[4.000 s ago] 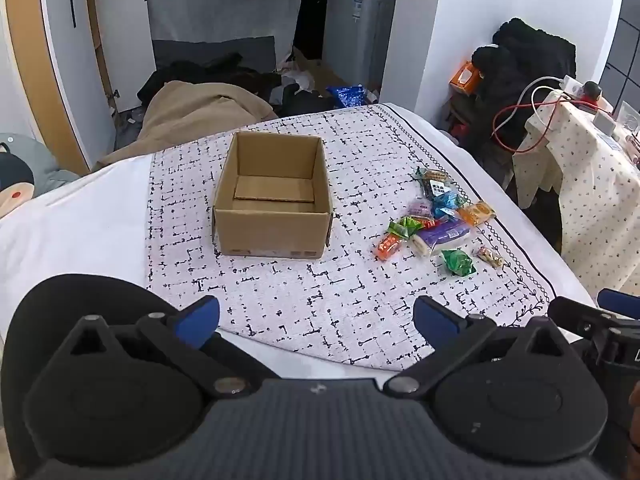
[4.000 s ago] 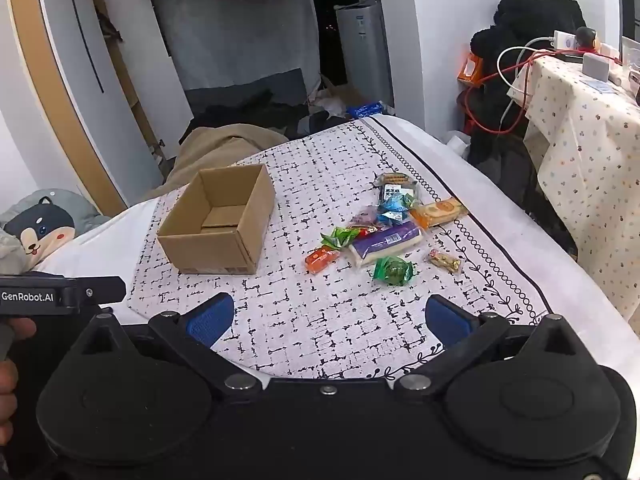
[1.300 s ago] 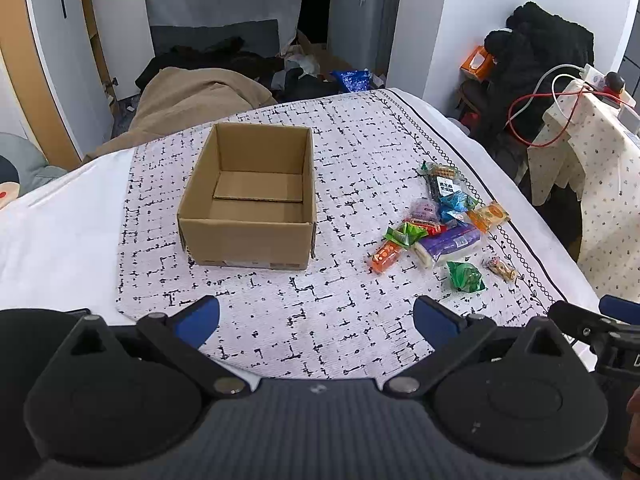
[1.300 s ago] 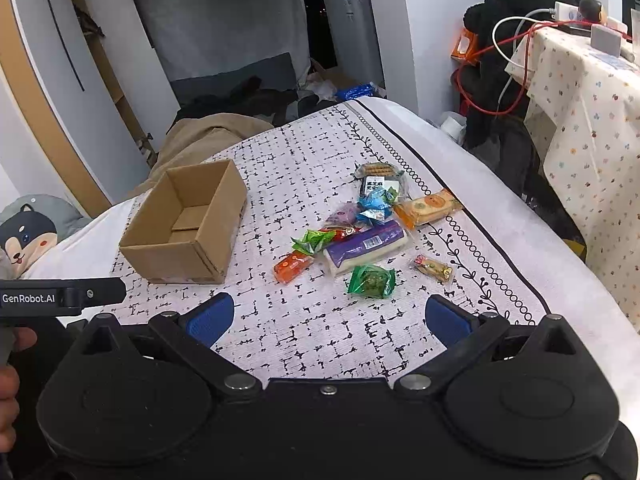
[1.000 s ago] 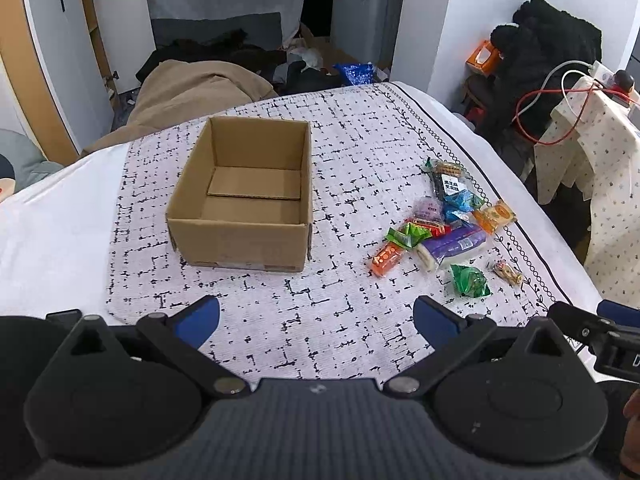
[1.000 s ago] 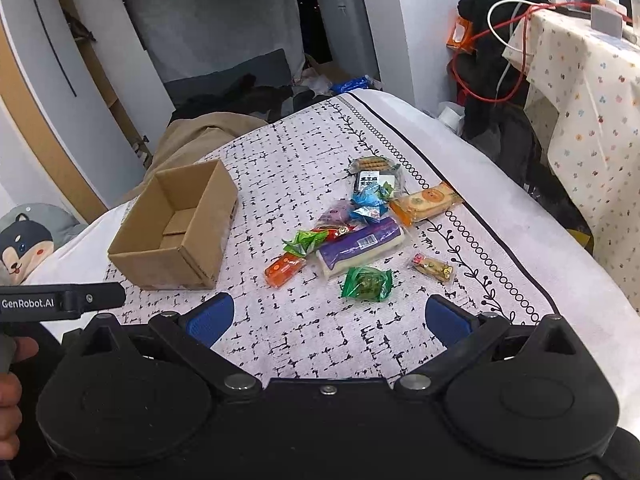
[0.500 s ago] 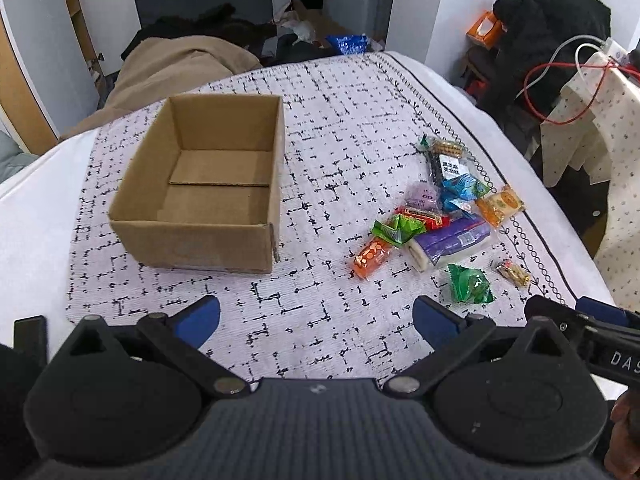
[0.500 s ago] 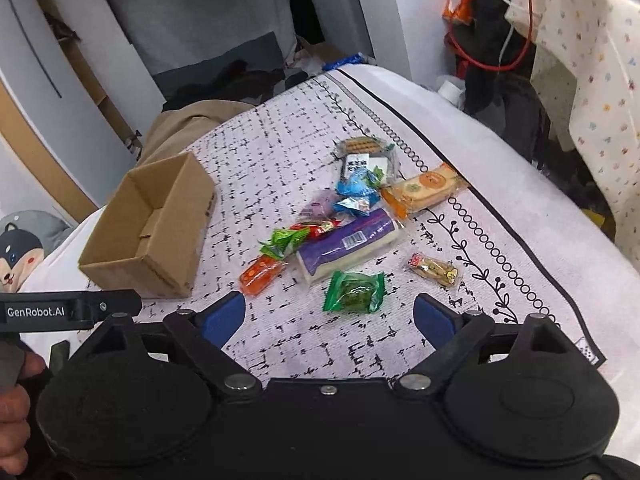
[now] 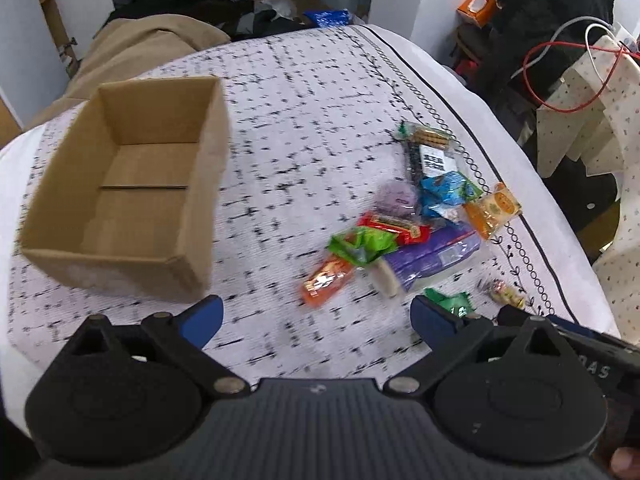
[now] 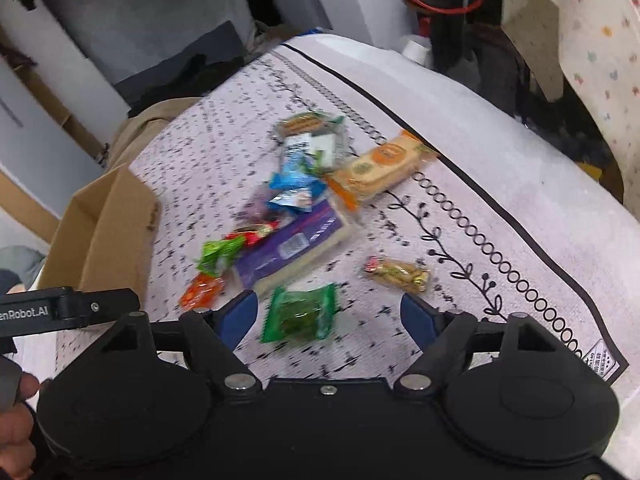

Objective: Organize snacks
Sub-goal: 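Grasp the green candy with the left gripper while the right grasps the clear biscuit-stick packet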

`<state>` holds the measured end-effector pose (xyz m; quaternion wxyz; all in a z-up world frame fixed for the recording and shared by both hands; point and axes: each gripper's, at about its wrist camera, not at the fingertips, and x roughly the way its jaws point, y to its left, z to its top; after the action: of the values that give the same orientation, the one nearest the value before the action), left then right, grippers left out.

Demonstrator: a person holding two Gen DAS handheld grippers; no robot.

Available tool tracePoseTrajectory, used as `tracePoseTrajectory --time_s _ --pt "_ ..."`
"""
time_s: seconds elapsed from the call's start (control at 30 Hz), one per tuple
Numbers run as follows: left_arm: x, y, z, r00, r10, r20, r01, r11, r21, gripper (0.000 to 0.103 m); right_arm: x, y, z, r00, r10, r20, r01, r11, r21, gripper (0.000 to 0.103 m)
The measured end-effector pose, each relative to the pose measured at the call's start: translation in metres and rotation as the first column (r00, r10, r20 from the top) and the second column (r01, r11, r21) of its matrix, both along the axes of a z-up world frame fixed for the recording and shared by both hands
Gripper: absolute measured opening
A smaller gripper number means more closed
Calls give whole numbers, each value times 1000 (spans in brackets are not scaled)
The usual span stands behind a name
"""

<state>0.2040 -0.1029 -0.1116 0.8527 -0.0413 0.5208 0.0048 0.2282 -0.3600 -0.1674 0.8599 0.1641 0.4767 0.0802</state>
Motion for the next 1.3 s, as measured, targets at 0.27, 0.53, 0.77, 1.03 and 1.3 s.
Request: tracePoseTrajectory --time_s 0.27,0.53,0.77,1.03,1.3 --pt "22 -28 -32 998 -29 -55 26 998 -63 94 13 -20 -31 997 -65 -36 66 997 24 69" --pt "42 -59 -63 986 -81 -143 63 990 -126 91 22 -32 -49 993 -96 -63 97 995 11 69" --pt "57 -66 -88 975 -64 -211 16 975 -222 81 31 -40 -62 992 -115 -60 115 993 11 65" --pt "54 -65 -95 975 -3 -221 -55 965 -256 59 36 -25 -63 997 -65 -38 62 996 -65 56" --pt "46 -59 -86 985 -2 -173 -50 953 -297 29 31 -31 -60 995 -98 -28 96 993 -63 30"
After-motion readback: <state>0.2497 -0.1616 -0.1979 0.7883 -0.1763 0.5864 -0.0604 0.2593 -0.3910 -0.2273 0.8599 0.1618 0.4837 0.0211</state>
